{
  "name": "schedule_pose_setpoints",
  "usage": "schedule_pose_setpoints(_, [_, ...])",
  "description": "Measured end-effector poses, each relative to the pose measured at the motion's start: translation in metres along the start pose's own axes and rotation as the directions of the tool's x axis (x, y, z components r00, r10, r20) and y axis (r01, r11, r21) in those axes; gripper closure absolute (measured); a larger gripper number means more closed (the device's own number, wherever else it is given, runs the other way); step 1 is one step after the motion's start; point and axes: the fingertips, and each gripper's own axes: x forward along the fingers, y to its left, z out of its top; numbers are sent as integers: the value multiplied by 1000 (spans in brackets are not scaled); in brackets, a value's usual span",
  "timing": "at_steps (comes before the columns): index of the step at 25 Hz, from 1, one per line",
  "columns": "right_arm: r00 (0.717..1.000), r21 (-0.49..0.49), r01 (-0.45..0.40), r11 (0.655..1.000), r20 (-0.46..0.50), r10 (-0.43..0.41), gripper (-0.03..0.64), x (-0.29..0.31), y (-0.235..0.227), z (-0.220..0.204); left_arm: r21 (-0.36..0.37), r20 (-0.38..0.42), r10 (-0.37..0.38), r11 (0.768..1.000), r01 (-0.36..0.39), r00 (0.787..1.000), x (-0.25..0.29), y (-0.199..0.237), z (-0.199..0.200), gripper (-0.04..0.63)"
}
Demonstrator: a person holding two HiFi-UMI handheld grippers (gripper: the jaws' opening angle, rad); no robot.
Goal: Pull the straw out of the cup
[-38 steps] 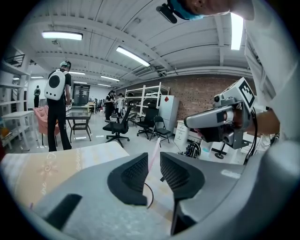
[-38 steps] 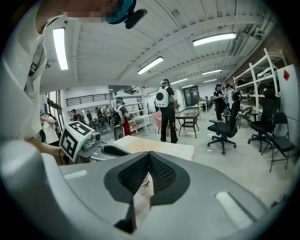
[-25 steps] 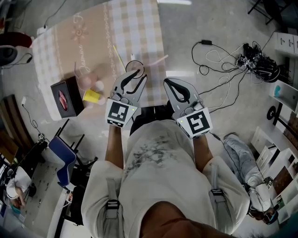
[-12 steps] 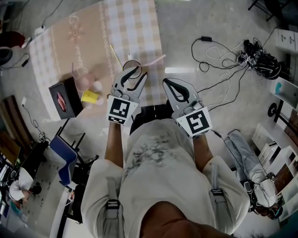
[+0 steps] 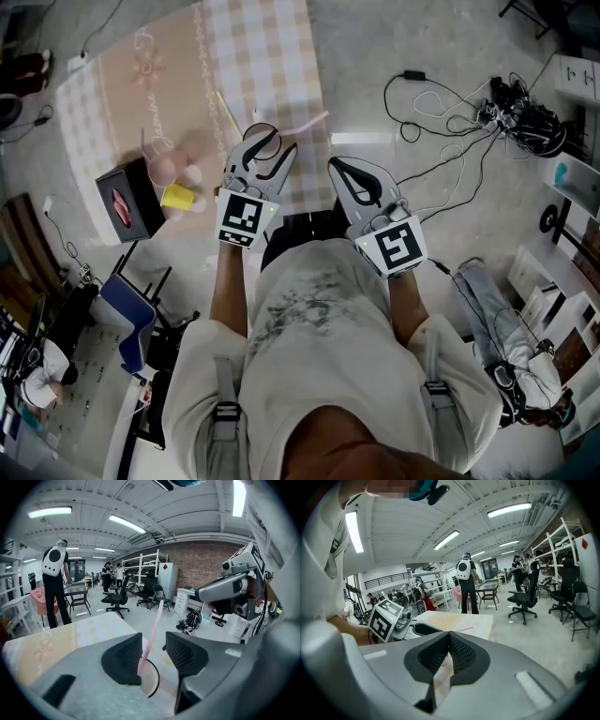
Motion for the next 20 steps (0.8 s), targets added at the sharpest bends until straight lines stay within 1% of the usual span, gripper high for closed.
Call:
schedule_pose_setpoints(13, [1000,14,19,1000,-5,-19,607,-4,-13,-4,0,-25,0,1000,0,1000,17,2,-5,435])
schedule_pose_setpoints(20, [1000,16,29,999,1,-29,607,-9,-17,-3,12,-33,19,1000,-18,999,20,4,-4,473])
